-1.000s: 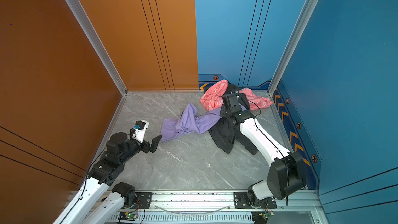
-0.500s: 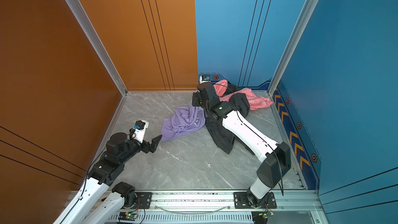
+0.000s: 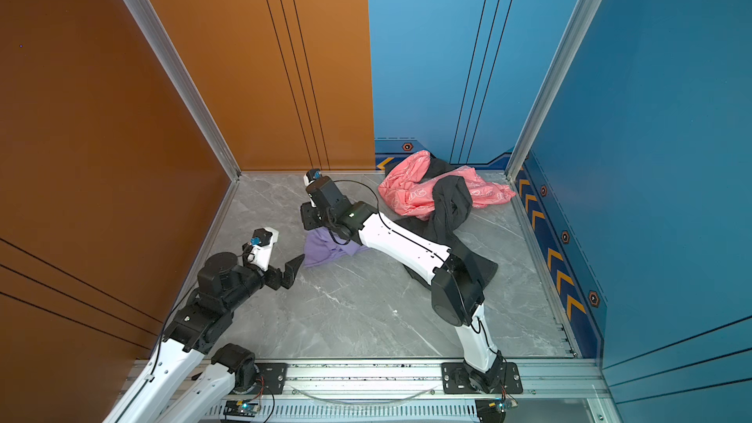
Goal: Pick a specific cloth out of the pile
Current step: 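Drag the T-shirt away from the pile and release it near the left gripper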
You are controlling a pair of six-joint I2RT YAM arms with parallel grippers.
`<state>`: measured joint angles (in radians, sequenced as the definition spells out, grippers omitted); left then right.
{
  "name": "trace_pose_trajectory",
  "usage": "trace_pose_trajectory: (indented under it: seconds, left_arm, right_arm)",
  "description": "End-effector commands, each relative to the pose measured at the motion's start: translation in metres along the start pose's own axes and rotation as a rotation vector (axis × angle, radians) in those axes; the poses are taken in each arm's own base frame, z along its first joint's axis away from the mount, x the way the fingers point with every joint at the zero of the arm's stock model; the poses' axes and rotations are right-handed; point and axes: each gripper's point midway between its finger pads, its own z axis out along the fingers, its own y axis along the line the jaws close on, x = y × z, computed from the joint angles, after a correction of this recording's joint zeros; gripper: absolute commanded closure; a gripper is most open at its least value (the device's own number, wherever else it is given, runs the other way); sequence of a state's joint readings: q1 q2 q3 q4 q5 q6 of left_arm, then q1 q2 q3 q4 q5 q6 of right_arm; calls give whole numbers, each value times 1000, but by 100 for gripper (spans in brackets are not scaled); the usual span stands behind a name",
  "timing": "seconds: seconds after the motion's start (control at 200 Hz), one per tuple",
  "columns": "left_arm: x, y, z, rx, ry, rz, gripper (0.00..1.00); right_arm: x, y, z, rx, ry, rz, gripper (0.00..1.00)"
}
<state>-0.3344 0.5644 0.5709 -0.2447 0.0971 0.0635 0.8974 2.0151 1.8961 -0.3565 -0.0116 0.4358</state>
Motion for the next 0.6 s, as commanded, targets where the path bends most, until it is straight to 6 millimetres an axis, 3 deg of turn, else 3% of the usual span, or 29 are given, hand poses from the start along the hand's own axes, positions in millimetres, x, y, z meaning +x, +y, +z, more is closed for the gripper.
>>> trace_pose_trajectory:
  seconds: [0.0,0.095,0.235,0.265,0.596]
  left_arm:
    - [2,7,-1,-39,-5,11,2]
    - [3,9,-1,-52,-3,11,2]
    - [3,12,-1,-67,-2,6,2]
    - [3,13,-1,-70,0,4,2]
    - [8,11,8,-53,33,-18,2]
  right_arm:
    - [-15,-6,-17,3,-18,13,41]
    - [-22,-18,-30,29,-38,13,30]
    - [-33,-36,-55,81,-81,2,23]
    - [-24,-45,-56,109,-66,-3,22]
    - [-18,-92,-132,218,-217,-6,13]
